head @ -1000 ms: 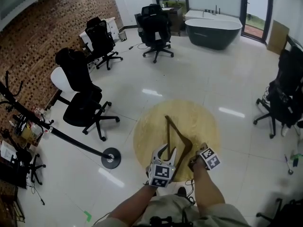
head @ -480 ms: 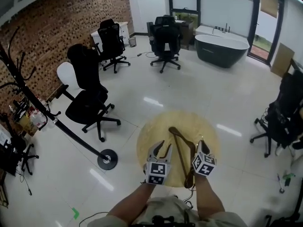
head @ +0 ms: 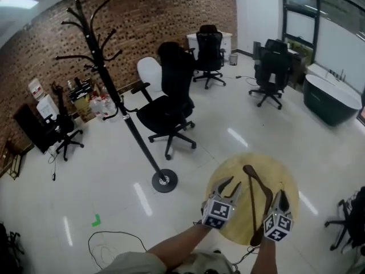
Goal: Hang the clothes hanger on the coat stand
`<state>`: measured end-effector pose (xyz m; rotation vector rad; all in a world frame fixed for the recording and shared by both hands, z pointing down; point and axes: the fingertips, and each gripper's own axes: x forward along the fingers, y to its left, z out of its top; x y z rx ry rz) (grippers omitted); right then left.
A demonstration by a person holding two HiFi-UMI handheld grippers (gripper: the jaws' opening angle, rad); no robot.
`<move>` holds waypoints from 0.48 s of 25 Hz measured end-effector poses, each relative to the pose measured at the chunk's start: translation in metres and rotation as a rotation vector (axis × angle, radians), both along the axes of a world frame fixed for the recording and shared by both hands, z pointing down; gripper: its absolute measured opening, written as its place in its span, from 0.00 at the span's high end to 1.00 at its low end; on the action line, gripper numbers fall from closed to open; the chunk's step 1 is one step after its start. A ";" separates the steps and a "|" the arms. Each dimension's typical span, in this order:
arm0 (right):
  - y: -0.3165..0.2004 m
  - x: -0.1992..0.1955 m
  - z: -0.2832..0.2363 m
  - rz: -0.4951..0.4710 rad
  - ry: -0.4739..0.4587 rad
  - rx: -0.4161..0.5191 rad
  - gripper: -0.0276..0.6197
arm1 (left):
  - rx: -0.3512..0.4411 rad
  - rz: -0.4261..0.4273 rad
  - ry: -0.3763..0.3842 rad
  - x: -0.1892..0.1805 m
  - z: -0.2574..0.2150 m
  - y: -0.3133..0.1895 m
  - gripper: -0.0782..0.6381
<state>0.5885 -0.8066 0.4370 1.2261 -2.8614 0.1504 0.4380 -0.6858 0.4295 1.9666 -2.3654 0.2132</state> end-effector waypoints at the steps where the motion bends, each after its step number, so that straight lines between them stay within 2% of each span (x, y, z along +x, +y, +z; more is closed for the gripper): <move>1: 0.004 -0.015 0.001 -0.026 -0.011 0.014 0.96 | 0.008 -0.024 -0.002 -0.017 0.005 0.007 0.73; 5: 0.037 -0.092 -0.013 -0.160 -0.029 0.050 0.96 | 0.052 -0.151 -0.017 -0.094 -0.004 0.054 0.73; 8: 0.077 -0.141 -0.029 -0.239 -0.026 0.069 0.96 | 0.066 -0.220 0.002 -0.144 -0.012 0.101 0.73; 12: 0.159 -0.227 -0.038 -0.338 -0.025 0.088 0.96 | 0.079 -0.305 0.011 -0.229 -0.015 0.196 0.73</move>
